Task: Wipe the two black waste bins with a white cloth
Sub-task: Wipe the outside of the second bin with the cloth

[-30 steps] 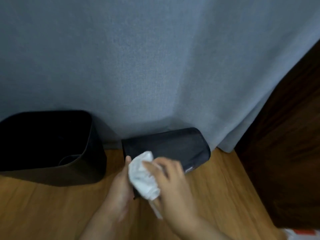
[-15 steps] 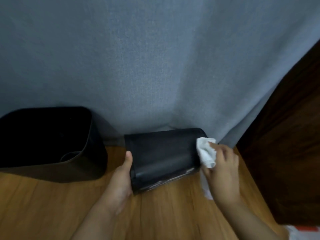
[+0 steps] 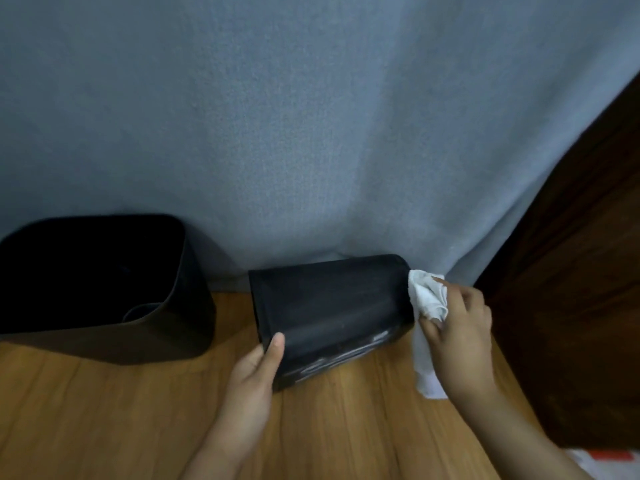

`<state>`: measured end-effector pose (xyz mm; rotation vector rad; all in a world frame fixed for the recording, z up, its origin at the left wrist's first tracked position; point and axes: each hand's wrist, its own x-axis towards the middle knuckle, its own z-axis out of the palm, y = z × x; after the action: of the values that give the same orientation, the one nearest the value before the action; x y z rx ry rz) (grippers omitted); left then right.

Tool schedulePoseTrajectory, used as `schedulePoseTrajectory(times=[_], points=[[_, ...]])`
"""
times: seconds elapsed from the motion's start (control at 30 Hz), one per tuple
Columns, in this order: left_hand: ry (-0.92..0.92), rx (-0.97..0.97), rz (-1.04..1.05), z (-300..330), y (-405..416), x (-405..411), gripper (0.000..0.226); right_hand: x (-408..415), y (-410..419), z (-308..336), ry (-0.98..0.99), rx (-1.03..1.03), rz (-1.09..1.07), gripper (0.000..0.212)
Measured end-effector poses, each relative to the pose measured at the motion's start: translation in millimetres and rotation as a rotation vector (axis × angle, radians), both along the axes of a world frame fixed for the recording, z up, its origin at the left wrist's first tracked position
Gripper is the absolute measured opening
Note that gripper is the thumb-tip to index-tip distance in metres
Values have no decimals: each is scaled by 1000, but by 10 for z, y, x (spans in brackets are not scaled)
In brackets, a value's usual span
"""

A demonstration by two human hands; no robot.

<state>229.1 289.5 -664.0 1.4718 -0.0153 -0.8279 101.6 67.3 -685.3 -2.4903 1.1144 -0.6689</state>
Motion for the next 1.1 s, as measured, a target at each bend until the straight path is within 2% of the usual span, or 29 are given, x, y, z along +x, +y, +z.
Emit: schedulePoseTrajectory(times=[0.1,0.17,0.27,0.4,0.53,0.63,0.67,0.87,0.93,0.97,1.03,1.1], points=[[-109,6,-11,72,-56,-14,38,-13,54,223,-118,91,62,42],[-146,-5,-20,119,-88,-3,35,16,135,468,-221,169,155,48],[-153,-31,-55,190,-137,19,21,78,307,850,-344,293,314,39],[-70,-132,18,252,-170,42,31,132,488,1185,-299,382,359,14],[-23,-150,75,265,-166,95,31,176,503,1410,-357,618,683,31],[-12,-111,86,244,-167,103,27,280,412,1303,-276,911,711,25],[-10,-94,82,232,-166,103,26,335,371,1201,-226,905,660,21],[14,-73,107,227,-158,104,26,537,223,720,128,237,282,19],[9,-73,83,248,-175,95,26,585,351,718,265,130,169,19],[6,-72,77,255,-184,95,27,600,452,697,261,111,171,21],[14,-74,91,260,-184,103,27,600,701,615,165,37,235,45],[30,-99,119,268,-165,105,28,580,852,495,183,-24,281,71]])
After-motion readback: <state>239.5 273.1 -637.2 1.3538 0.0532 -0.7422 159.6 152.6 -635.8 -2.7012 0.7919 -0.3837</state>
